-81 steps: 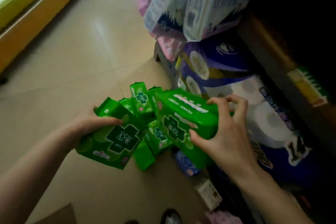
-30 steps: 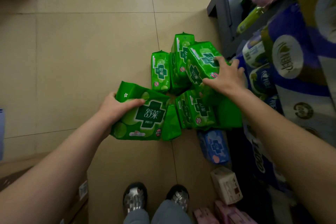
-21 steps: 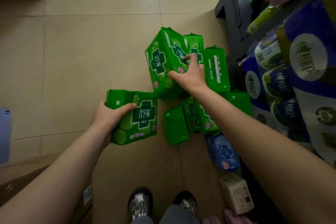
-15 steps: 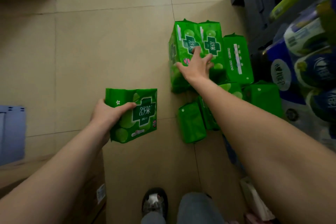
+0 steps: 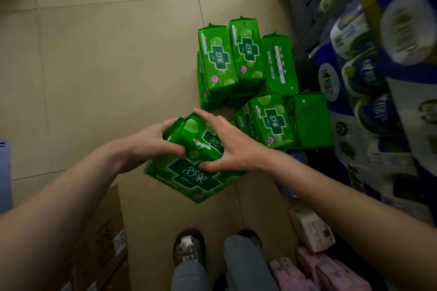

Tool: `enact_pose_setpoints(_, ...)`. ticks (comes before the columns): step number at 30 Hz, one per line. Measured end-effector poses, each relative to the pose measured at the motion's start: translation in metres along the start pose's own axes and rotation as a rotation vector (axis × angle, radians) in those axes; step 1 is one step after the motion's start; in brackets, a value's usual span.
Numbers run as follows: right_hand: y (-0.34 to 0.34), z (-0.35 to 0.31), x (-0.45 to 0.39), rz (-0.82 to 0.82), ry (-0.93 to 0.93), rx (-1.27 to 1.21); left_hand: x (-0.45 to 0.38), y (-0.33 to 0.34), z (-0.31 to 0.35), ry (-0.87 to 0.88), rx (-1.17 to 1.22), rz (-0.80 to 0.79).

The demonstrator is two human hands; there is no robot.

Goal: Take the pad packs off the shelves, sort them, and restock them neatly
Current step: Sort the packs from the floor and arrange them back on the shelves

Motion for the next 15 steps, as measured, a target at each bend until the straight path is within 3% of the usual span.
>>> enact_pose_setpoints(2,-0.016,0.019,0.018,0.228,0.092,0.126,-0.011,-0.005,0.012,0.056,-0.061,0.222)
enact_pose_setpoints(5,-0.031,0.058,0.037,0.511,0.386,0.329,-0.020,-0.021,0.011,0.022,0.035,0.531)
enact_pose_setpoints(8,-0.006,0.088,0.027,0.378,0.583,0.542,-0.025,-0.023,-0.004,-0.028,-0.055,0.628)
enact_pose_setpoints(11,0.014,0.099,0.017,0.223,0.657,0.605,-0.018,-0.017,-0.015,-0.037,-0.101,0.634)
enact_pose_setpoints(15,-0.019,0.064,0.057,0.353,0.681,0.332,0.003,0.007,0.005,-0.032,0.037,0.652)
Point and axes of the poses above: each hand's wrist, its own x-axis away from the middle knuckle, its own y-axis out of the palm, z = x × y, the point moved 9 cm from there along -x, towards the middle knuckle, and after that the axes turned 4 degrees about -y, right-handed, at the moved point
